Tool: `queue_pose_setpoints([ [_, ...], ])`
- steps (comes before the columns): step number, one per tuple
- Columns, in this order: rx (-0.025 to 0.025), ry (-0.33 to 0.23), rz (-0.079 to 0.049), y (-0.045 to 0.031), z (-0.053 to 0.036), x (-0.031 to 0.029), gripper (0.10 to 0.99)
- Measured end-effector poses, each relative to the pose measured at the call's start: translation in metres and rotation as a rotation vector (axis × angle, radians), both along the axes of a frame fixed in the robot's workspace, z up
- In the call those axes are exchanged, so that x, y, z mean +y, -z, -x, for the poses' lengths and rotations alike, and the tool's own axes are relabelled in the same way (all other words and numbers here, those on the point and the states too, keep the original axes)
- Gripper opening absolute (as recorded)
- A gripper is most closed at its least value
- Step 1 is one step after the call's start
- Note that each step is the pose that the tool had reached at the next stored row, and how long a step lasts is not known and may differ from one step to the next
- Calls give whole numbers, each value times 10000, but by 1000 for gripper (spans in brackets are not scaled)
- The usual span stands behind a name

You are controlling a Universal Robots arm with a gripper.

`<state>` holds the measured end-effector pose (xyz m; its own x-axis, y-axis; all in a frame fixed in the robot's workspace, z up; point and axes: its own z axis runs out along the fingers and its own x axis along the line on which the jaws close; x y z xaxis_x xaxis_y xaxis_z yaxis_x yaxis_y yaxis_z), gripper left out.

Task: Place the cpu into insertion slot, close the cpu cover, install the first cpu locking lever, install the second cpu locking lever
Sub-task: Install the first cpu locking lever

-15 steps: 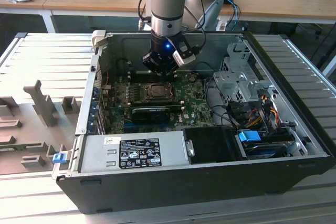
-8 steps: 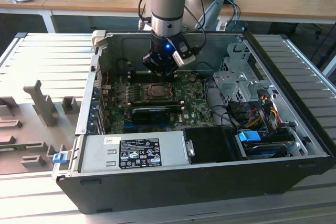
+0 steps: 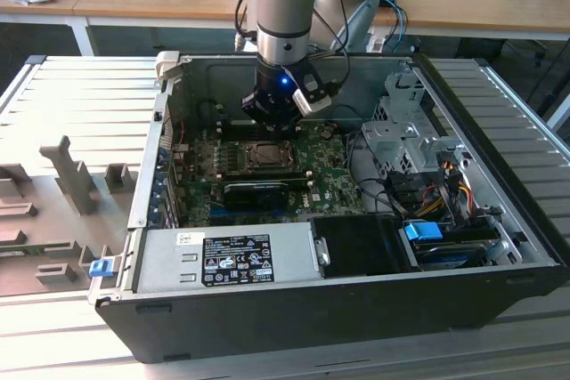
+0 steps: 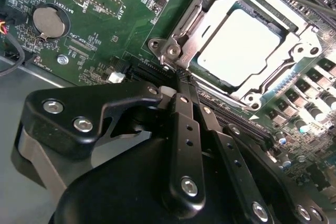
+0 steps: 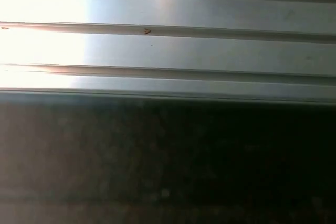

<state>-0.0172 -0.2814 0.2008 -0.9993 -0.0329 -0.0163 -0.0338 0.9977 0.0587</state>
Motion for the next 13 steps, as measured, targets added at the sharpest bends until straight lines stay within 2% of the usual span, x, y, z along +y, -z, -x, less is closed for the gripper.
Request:
queue_pose_setpoints([
  [2, 0, -1, -34, 3, -1, -1, 106],
  [6, -2, 0, -280, 8, 0, 0, 106],
  [11, -10, 0, -296, -6, -2, 2, 106],
  [13, -2, -1, -281, -45, -1, 0, 106],
])
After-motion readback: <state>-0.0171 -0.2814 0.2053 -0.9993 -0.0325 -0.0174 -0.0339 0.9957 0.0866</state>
